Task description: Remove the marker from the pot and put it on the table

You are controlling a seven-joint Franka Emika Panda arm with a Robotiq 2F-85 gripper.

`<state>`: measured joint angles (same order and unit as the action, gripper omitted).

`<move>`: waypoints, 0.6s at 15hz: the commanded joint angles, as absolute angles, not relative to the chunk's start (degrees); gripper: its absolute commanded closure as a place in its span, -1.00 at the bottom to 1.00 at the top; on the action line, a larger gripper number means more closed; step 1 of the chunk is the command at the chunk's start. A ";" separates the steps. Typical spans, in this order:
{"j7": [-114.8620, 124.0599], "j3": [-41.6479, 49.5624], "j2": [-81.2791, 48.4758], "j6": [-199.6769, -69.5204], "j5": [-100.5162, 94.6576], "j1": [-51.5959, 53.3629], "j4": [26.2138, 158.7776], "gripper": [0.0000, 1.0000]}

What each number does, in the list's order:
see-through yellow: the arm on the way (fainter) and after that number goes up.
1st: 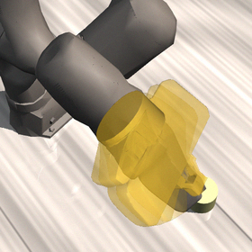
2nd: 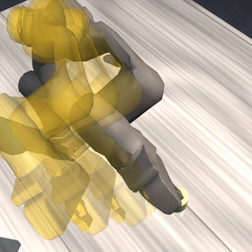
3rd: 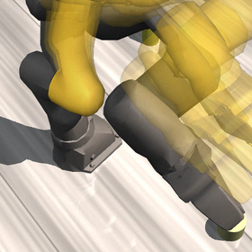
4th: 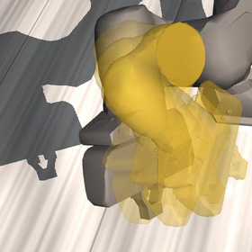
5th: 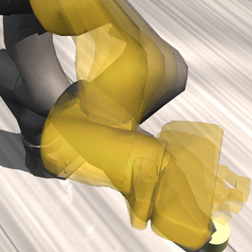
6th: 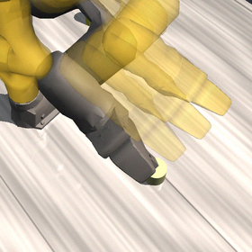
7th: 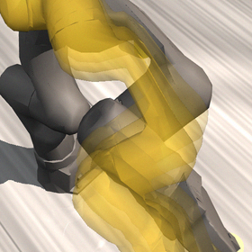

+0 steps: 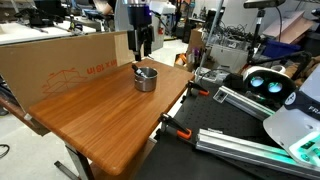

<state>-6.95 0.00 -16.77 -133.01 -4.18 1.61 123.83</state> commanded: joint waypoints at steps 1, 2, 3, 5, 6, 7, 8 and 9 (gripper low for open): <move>-4.71 0.07 -20.12 -134.61 -7.11 2.13 121.81 -1.00; -4.38 -0.01 -20.73 -134.92 -7.47 2.27 121.61 -1.00; -4.13 -0.10 -21.33 -135.21 -7.71 2.48 121.36 -1.00; -2.69 0.03 -22.22 -136.28 -8.93 3.16 120.99 -1.00; -2.23 -0.01 -22.54 -136.33 -9.25 3.38 120.74 -1.00; -1.44 0.07 -22.95 -136.41 -9.95 3.75 120.41 -1.00; -1.03 0.04 -23.35 -136.32 -10.11 3.94 120.04 -1.00; -0.45 0.08 -23.80 -136.01 -10.33 4.14 119.55 -1.00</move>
